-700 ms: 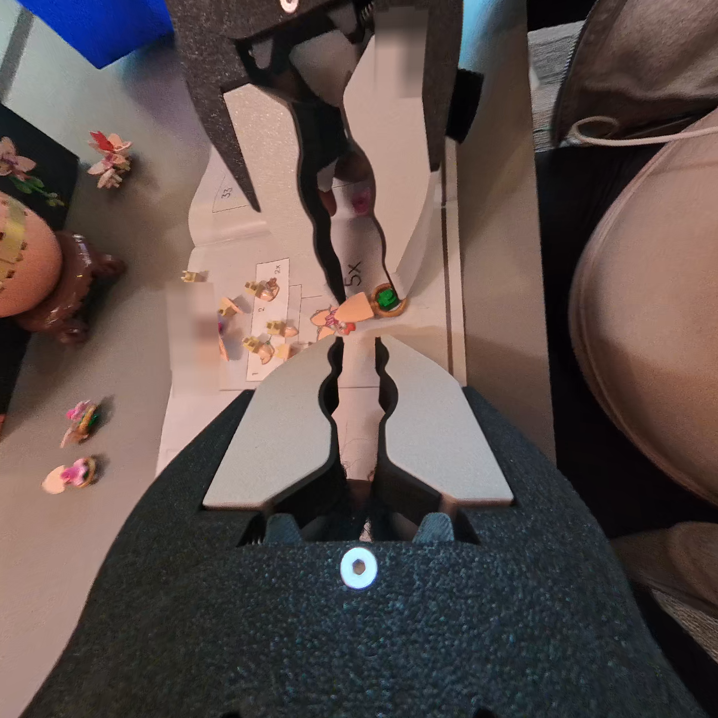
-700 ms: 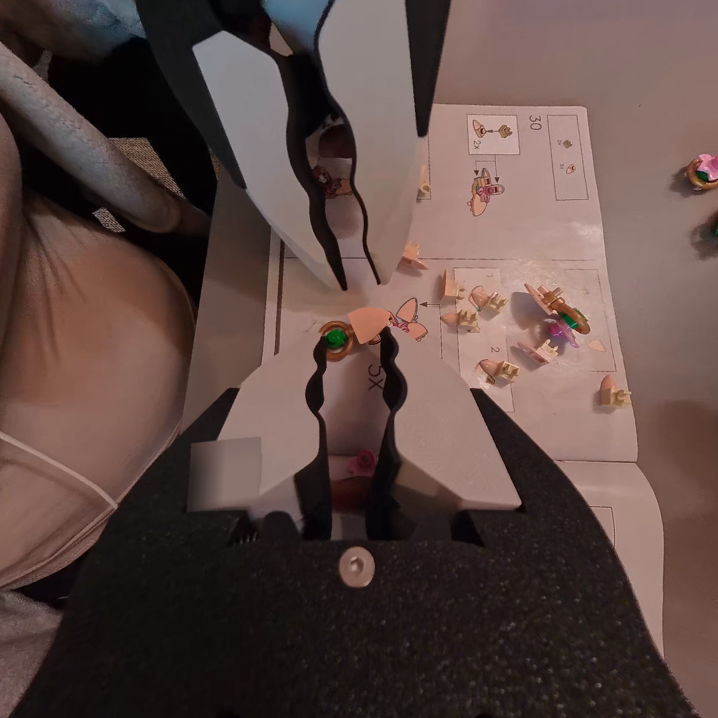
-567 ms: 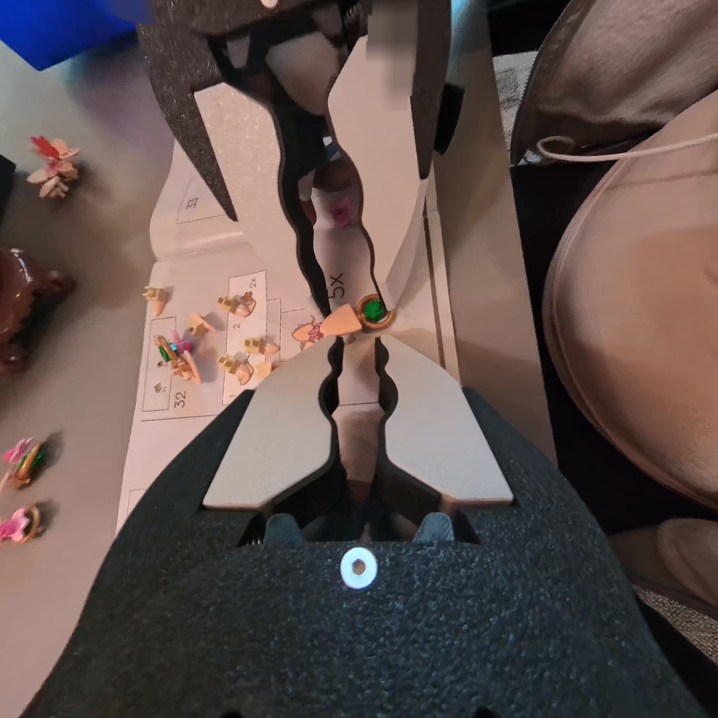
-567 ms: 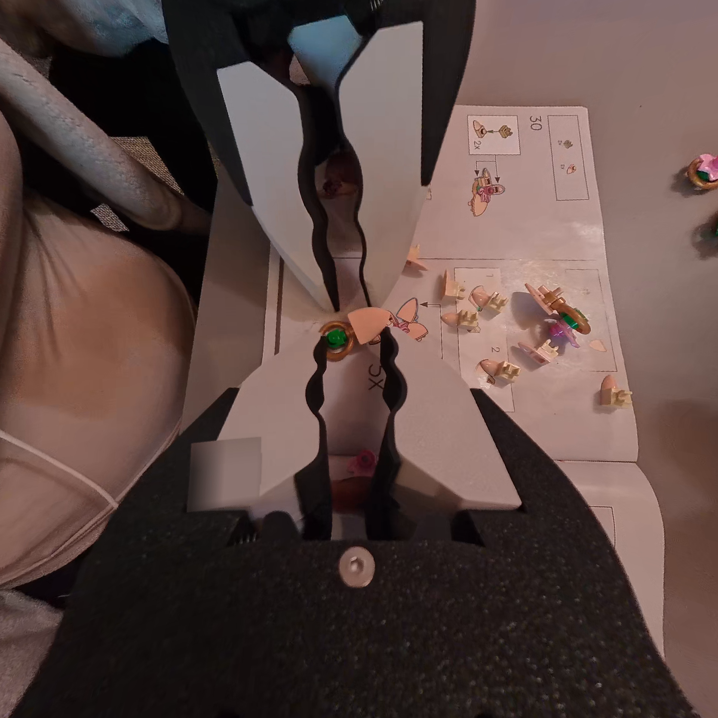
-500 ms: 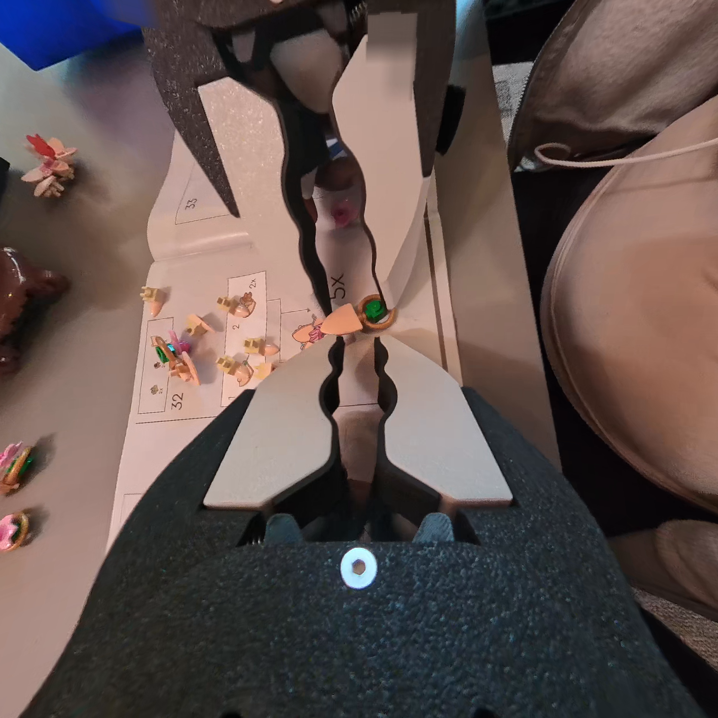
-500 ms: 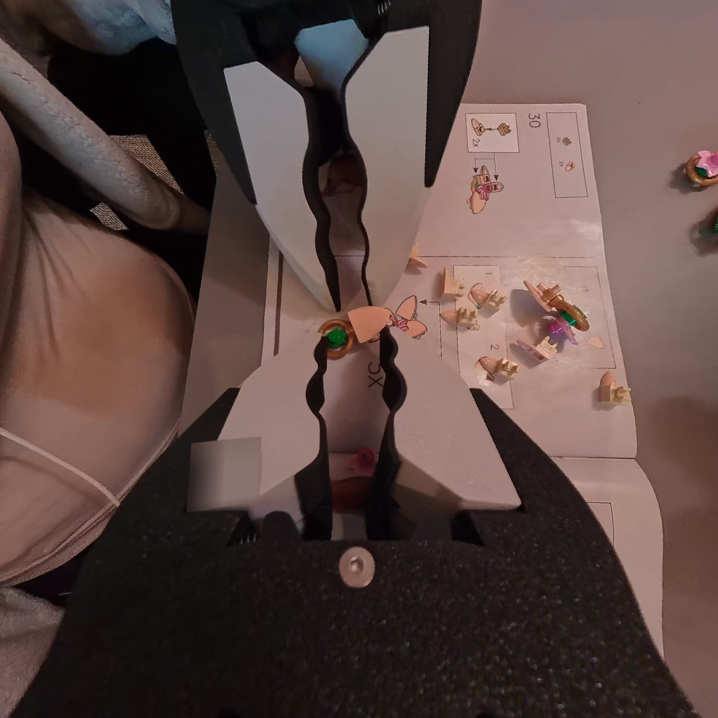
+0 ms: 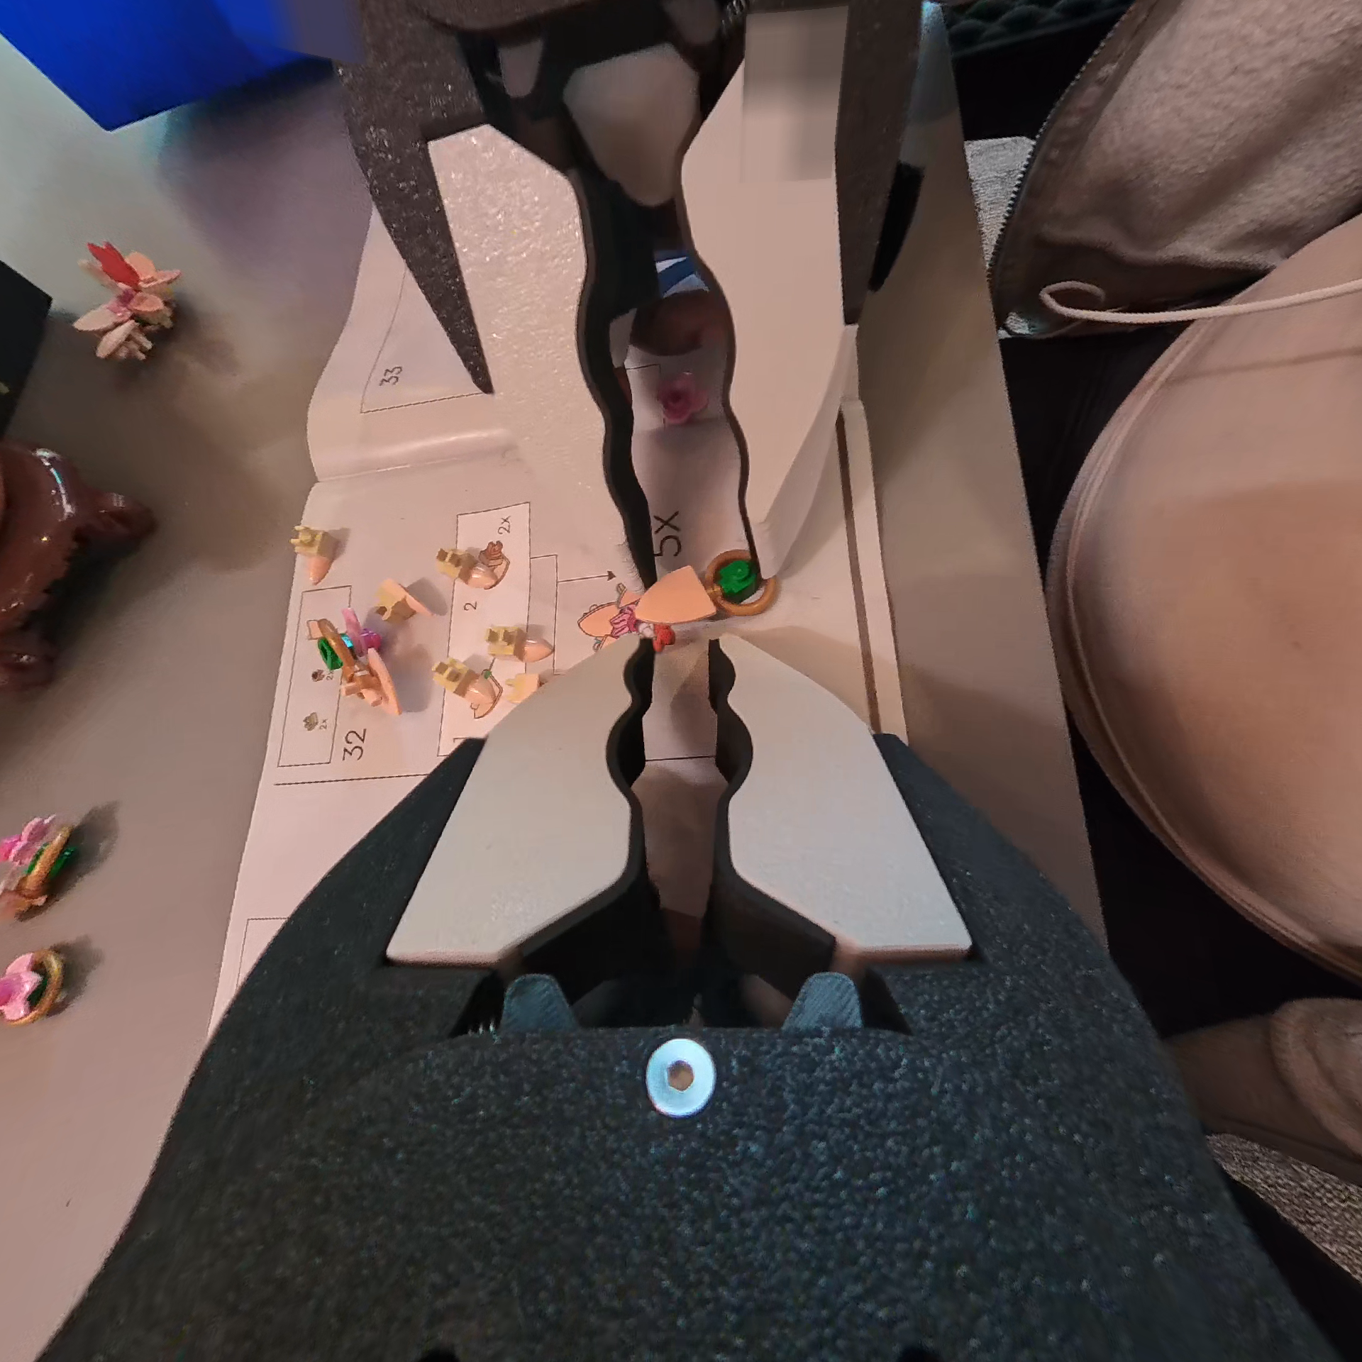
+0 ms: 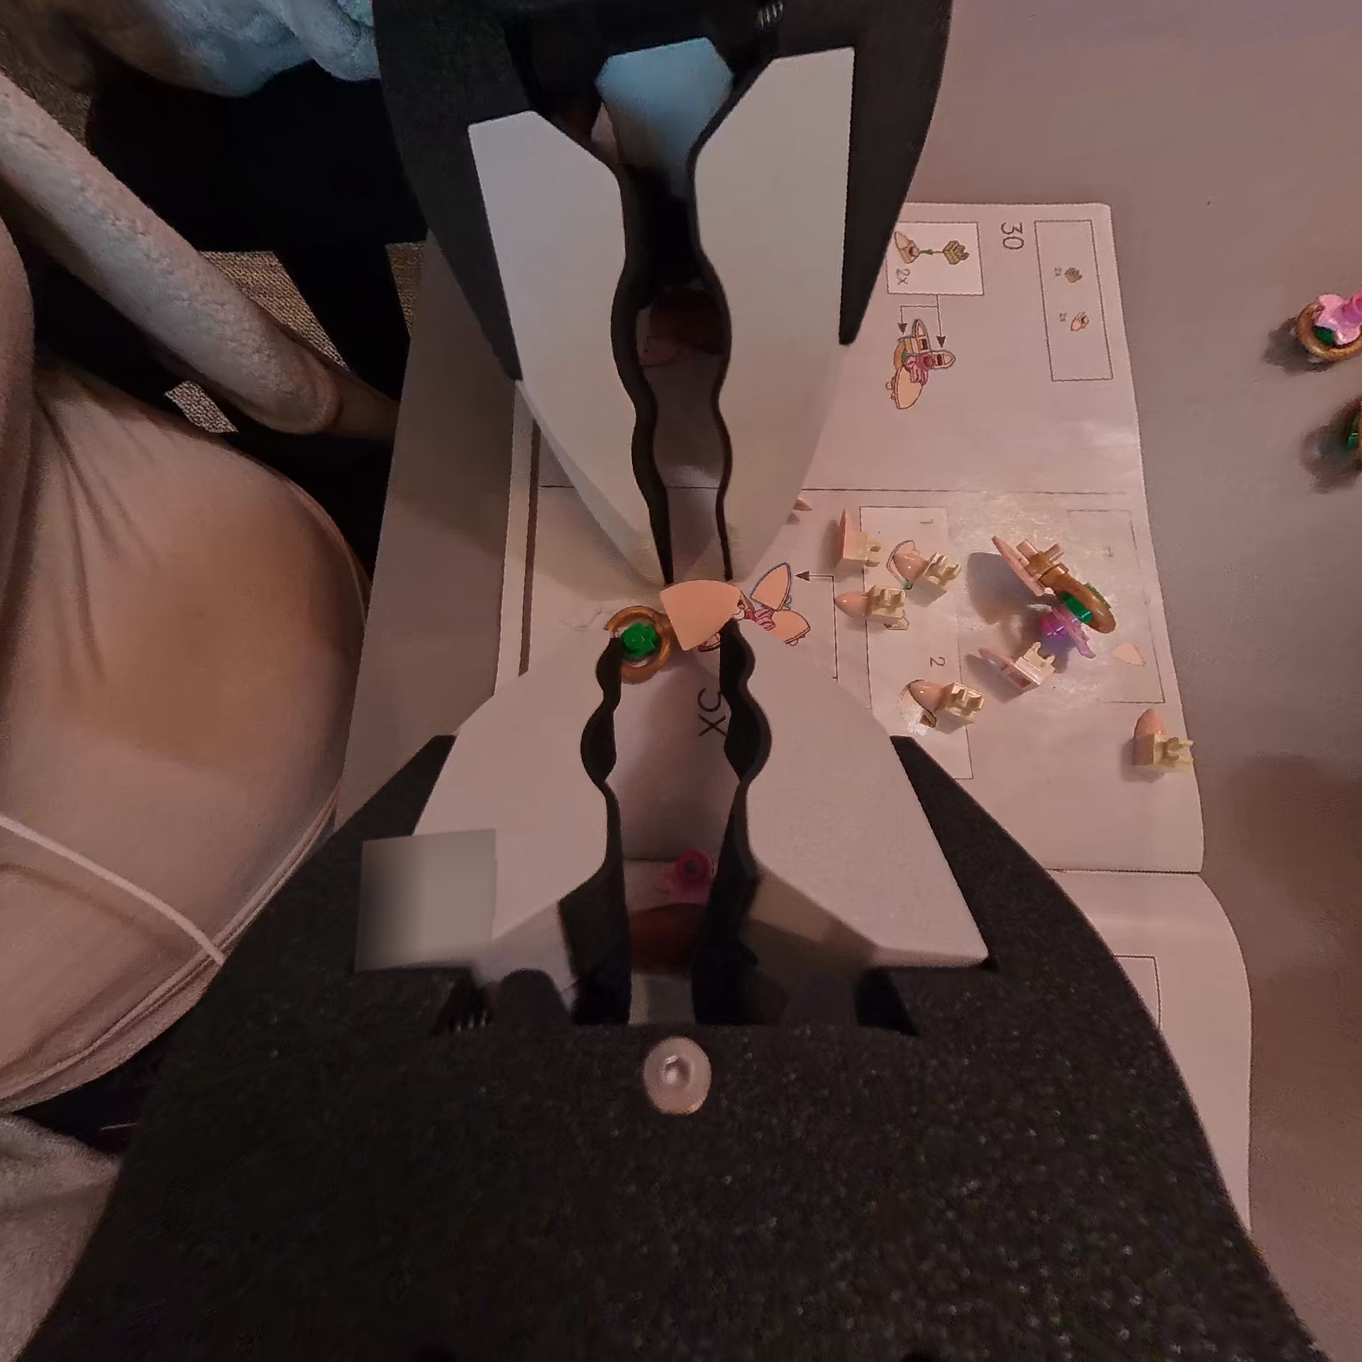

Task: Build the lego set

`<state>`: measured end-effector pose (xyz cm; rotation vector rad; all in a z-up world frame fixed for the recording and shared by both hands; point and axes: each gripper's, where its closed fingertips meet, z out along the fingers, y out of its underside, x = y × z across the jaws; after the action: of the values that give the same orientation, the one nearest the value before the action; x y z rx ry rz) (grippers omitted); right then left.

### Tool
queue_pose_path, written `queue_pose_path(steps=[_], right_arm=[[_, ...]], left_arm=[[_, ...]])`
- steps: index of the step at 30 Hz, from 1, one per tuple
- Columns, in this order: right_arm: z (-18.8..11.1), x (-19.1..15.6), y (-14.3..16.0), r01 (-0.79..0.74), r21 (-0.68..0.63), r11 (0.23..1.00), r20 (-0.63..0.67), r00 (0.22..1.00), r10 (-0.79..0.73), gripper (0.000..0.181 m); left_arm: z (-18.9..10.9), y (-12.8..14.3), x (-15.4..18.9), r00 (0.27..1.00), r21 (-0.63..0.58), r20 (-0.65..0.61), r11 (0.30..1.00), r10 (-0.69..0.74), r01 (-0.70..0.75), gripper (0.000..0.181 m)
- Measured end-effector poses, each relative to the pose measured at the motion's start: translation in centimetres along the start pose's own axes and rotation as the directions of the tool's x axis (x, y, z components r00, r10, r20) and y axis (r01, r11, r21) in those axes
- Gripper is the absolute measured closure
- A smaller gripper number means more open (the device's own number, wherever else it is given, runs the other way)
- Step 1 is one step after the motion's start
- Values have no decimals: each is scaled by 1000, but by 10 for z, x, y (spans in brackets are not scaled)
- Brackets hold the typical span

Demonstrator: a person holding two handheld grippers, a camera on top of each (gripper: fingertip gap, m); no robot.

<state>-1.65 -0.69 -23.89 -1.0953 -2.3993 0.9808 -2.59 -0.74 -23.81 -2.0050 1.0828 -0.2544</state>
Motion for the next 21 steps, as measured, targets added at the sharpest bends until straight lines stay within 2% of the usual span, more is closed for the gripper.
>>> queue_pose_path(steps=[21], right_arm=[[2, 0, -1, -28, 31, 999, 16, 999, 28, 156]], left_arm=[[3, -1, 8, 997, -2, -77, 1000, -1, 1, 181]])
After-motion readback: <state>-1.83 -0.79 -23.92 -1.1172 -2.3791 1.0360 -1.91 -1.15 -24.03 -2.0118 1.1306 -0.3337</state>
